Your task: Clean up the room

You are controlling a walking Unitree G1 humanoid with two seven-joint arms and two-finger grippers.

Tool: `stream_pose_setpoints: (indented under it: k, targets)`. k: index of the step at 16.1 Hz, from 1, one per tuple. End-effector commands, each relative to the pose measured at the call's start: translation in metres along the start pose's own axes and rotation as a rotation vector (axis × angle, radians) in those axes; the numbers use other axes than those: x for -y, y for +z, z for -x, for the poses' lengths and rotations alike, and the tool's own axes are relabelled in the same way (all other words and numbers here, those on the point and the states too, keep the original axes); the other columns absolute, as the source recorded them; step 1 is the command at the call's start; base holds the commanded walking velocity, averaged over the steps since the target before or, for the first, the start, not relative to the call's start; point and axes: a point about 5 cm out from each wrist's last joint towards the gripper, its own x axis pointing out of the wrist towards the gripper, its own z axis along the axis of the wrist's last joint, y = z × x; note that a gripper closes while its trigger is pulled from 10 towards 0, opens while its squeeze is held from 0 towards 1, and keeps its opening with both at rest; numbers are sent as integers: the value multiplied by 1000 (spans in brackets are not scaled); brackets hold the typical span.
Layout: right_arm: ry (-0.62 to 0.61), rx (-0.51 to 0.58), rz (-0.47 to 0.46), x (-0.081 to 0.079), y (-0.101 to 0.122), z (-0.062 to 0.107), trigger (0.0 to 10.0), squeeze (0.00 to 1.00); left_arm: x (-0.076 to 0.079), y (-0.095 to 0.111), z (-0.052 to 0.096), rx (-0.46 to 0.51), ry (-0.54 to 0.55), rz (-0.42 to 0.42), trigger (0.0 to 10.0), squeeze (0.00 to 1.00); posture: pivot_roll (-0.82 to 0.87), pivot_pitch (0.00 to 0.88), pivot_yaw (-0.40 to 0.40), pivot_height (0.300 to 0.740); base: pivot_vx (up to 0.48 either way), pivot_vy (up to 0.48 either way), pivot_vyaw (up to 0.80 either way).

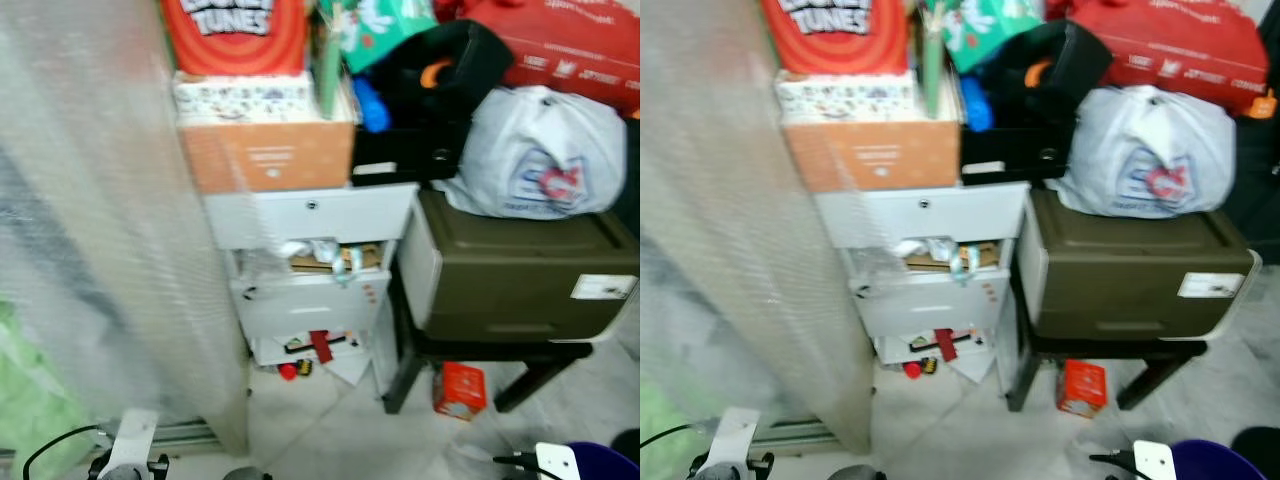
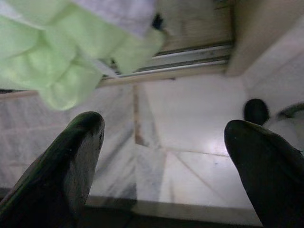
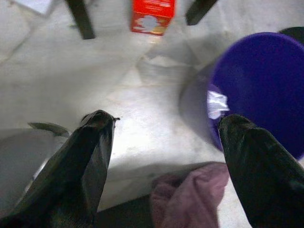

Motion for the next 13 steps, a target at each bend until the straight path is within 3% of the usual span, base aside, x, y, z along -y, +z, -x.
stream_pose_setpoints:
  k: [1, 5, 13]
  targets:
    - [14, 6, 3, -3, 3, -1, 10000, 0, -6, -1, 0, -5, 18, -14, 10000, 0, -54, 0, 3, 740, 0, 480, 0]
    - [15, 9, 8, -4, 3, -1, 10000, 0, -6, 0, 0, -2, 19, -27, 10000, 0, -54, 0, 5, 740, 0, 480, 0]
    - [24, 11, 26, -5, 4, -2, 10000, 0, -6, 5, -1, 17, 14, -82, 10000, 0, -55, 0, 4, 740, 0, 0, 0]
